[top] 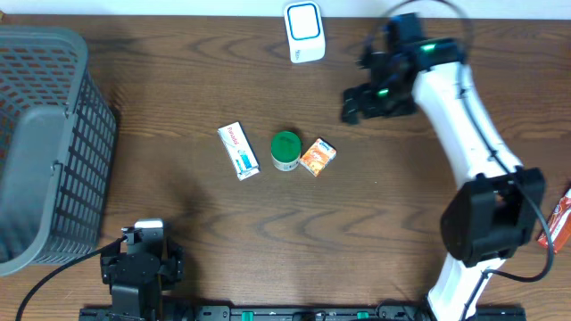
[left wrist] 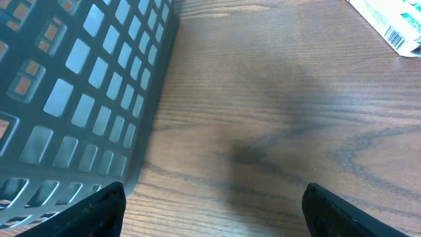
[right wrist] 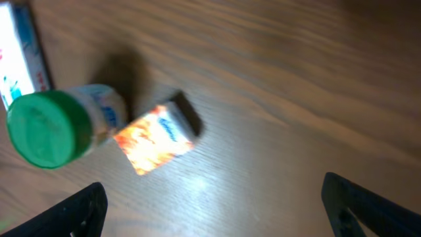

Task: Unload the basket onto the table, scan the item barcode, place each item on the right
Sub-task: 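Move the right gripper over the orange Kleenex pack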

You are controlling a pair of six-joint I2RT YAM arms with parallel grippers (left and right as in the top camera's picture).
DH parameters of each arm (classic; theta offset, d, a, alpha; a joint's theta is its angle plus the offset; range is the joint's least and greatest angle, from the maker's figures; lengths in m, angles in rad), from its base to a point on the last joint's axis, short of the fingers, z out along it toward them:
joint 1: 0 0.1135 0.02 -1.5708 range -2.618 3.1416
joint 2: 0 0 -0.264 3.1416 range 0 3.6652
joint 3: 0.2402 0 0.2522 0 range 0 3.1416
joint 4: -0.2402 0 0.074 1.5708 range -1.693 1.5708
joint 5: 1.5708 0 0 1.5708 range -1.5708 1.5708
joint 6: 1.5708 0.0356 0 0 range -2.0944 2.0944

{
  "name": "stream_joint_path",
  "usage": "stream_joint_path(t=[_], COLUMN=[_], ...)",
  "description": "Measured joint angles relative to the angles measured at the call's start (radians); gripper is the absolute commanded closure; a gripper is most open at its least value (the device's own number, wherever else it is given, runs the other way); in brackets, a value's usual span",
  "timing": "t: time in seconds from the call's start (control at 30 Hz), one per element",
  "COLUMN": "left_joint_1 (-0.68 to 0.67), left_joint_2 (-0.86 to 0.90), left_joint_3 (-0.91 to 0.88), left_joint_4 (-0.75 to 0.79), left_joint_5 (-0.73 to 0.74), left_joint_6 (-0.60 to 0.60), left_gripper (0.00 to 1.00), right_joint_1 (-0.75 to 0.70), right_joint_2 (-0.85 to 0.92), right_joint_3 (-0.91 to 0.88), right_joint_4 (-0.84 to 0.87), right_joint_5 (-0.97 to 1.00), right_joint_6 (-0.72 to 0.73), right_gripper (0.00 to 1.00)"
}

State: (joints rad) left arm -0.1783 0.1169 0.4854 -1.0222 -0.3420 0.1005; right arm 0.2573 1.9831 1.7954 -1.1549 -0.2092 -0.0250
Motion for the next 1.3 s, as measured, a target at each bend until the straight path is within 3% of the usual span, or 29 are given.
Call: stream_joint_path(t=[0.2, 0.53, 1.3], left_joint_1=[0.000, 0.000, 0.000], left_joint_2=[0.000, 0.000, 0.000], left_joint_3=[0.000, 0.000, 0.000], left_joint_4=[0.000, 0.000, 0.000], left_joint_5=[0.000, 0.000, 0.000], left_joint_6=[0.000, 0.000, 0.000], left_gripper=[0.14, 0.14, 0.14], right_joint_1=[0.144, 0.163, 0.241], right_joint_2=[0.000, 0.000, 0.007], right_joint_3=[-0.082, -0.269, -0.384], right_joint_4=[0.127, 0.199, 0.419], right_joint_5=[0.048, 0.061, 0.026], right_joint_6=[-0.127, -0.270, -0.317], right_gripper=[0.01, 0.01, 0.01])
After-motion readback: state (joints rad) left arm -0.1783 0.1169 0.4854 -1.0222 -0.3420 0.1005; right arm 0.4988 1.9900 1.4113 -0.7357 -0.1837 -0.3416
